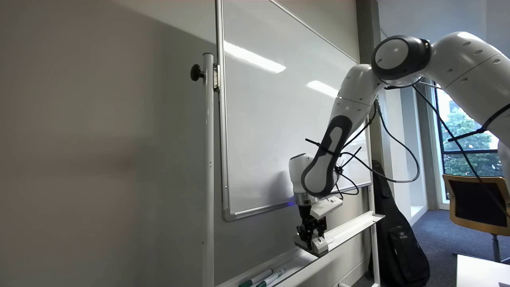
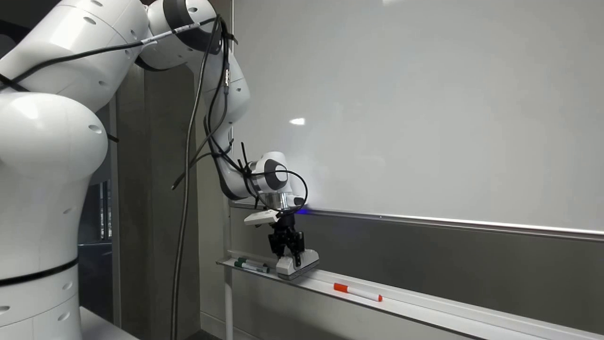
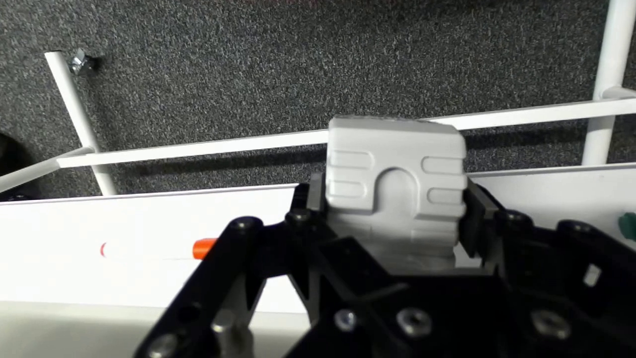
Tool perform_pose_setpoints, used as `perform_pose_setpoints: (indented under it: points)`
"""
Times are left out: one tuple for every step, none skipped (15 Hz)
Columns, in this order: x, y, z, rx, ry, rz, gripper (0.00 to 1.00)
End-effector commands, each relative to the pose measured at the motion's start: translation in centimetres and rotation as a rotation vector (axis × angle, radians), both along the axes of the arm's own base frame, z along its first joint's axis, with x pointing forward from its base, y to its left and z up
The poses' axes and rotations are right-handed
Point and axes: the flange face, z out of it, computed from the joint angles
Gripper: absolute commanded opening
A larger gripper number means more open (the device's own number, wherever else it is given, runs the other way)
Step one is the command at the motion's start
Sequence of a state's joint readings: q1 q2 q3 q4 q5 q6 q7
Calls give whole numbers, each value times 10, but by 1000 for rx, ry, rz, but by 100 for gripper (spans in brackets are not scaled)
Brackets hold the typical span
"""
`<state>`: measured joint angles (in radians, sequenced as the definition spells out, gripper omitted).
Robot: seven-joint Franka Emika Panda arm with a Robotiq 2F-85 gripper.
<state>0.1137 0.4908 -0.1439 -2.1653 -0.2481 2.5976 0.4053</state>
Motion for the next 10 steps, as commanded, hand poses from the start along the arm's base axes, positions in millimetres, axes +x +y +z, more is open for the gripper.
perform_pose_setpoints:
  points:
    - [-2,1,5,47,-30,62,38]
    - [-3,2,4,60,-30,80,38]
    - [-4,3,1,67,-25,94,38]
    - [-5,4,-2,78,-18,106,38]
    - [-5,5,-4,85,-10,118,38]
    - [-5,7,-6,90,-2,128,38]
    - [-6,8,-7,94,3,138,38]
    - [-6,9,-8,93,6,145,38]
    - [-6,9,-9,93,8,152,38]
    - [-6,9,-9,93,10,155,38]
